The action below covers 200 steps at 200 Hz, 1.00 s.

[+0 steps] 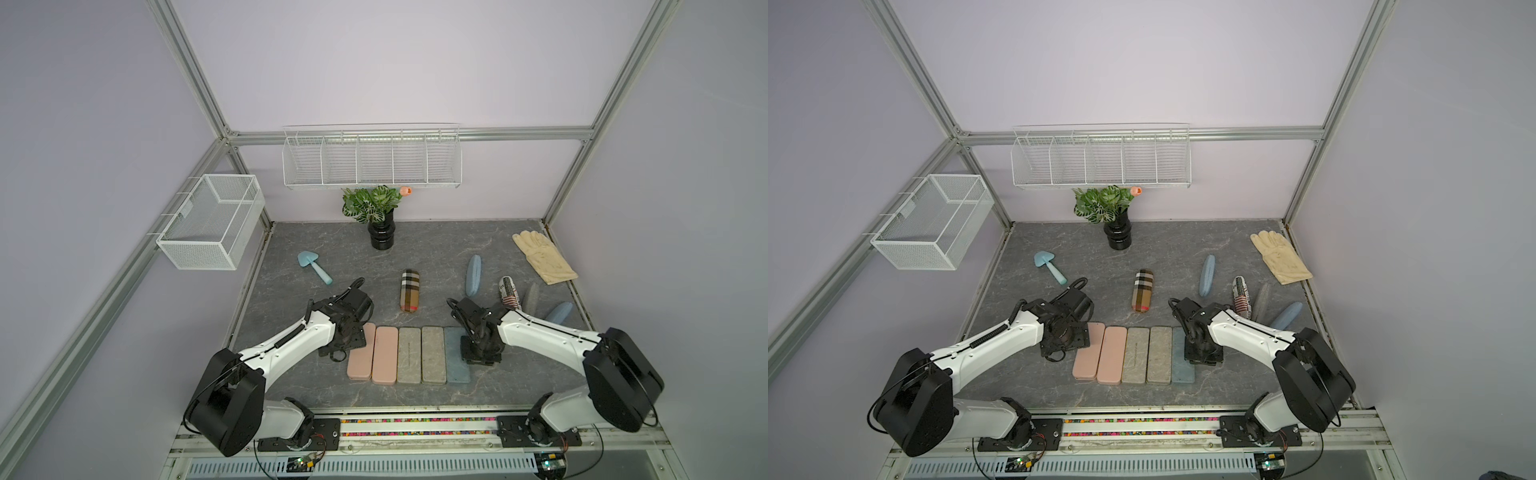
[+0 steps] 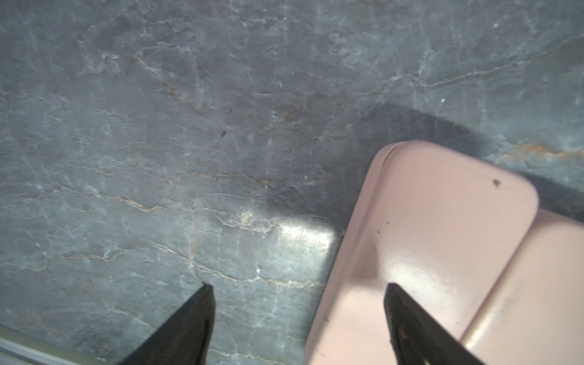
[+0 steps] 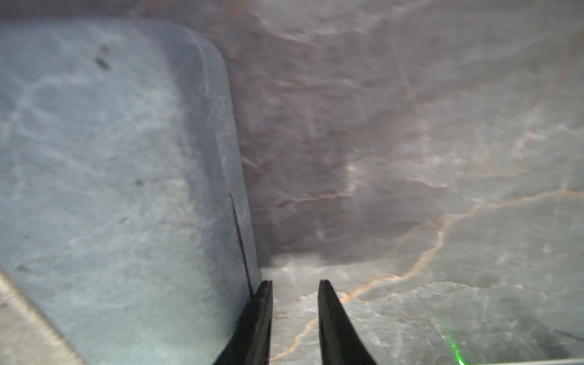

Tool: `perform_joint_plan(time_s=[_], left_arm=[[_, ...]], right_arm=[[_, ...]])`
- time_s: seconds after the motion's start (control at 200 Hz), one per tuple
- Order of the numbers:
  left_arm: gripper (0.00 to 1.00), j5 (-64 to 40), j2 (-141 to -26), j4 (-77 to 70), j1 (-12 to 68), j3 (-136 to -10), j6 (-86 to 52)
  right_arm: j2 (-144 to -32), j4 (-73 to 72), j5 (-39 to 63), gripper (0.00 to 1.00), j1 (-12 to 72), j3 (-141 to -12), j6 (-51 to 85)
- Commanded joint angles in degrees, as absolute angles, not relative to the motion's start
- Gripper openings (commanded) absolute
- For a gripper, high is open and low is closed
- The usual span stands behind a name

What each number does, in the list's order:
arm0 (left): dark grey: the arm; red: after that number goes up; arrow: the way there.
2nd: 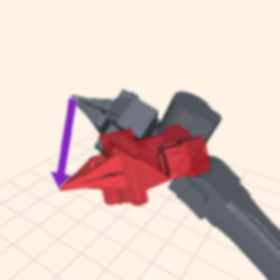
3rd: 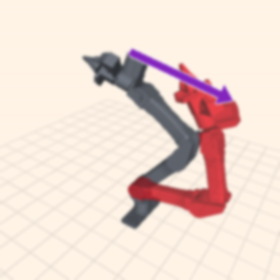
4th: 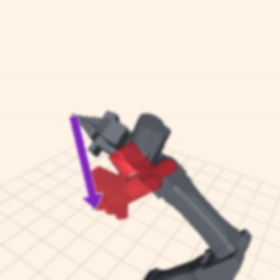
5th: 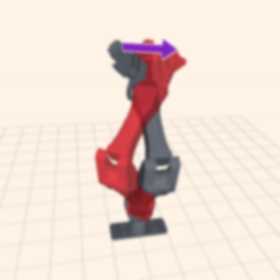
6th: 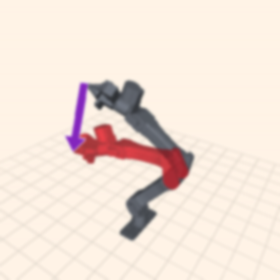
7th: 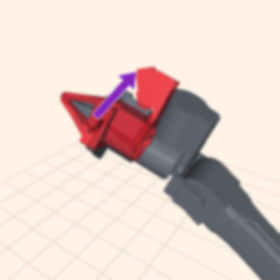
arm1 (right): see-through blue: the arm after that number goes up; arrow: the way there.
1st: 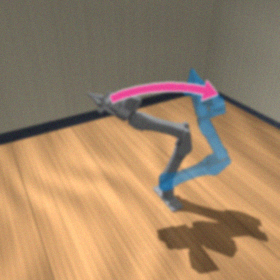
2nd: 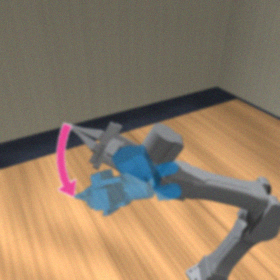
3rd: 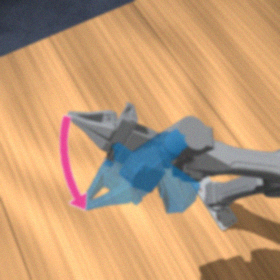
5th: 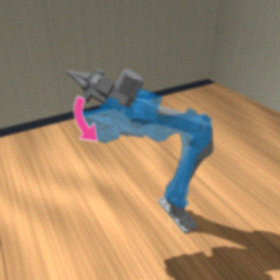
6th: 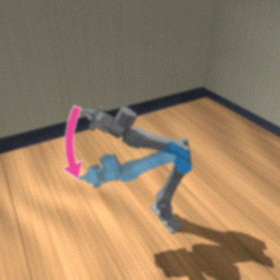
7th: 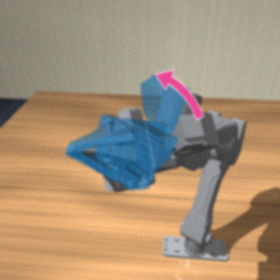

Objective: Close the glasses case
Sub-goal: Move the glasses case to the center of the board, then pick up the glasses case at the center of the board.

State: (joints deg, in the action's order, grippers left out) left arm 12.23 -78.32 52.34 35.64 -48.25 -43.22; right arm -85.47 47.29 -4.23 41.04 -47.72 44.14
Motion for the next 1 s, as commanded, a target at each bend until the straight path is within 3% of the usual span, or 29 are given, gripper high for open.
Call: perform_joint_plan(time_s=[0.0, 0.06, 0.19, 0.34, 0.43, 0.71, 0.995], left_arm=[[0.85, 13.5, -79.4, 52.1, 35.3, -51.8, -41.7], [0.85, 13.6, -80.4, 52.7, 35.0, -54.1, -40.8], [0.86, 14.4, -84.3, 53.7, 34.7, -62.5, -38.2], [0.98, 12.4, -92.7, 52.6, 34.6, -74.9, -34.1], [1.00, 9.9, -100.3, 52.9, 34.6, -83.3, -31.5], [0.97, 4.6, -121.4, 55.1, 34.7, -104.5, -27.5], [0.95, 1.7, -132.2, 56.6, 35.5, -114.6, -26.2]], right_arm=[[-86.8, 46.2, -3.7, 0.29, 42.2, -50.0, 44.3], [-85.8, 49.8, -7.9, 0.30, 42.3, -52.6, 45.6], [-82.1, 60.9, -18.3, 0.43, 41.8, -59.3, 45.5], [-81.9, 64.4, -20.4, 0.72, 36.9, -67.9, 39.0], [-84.3, 63.6, -19.8, 0.82, 32.4, -71.8, 34.9], [-99.7, 59.1, -15.4, 0.85, 23.3, -84.1, 24.9], [-112.3, 55.3, -10.4, 0.85, 18.7, -94.8, 22.3]])
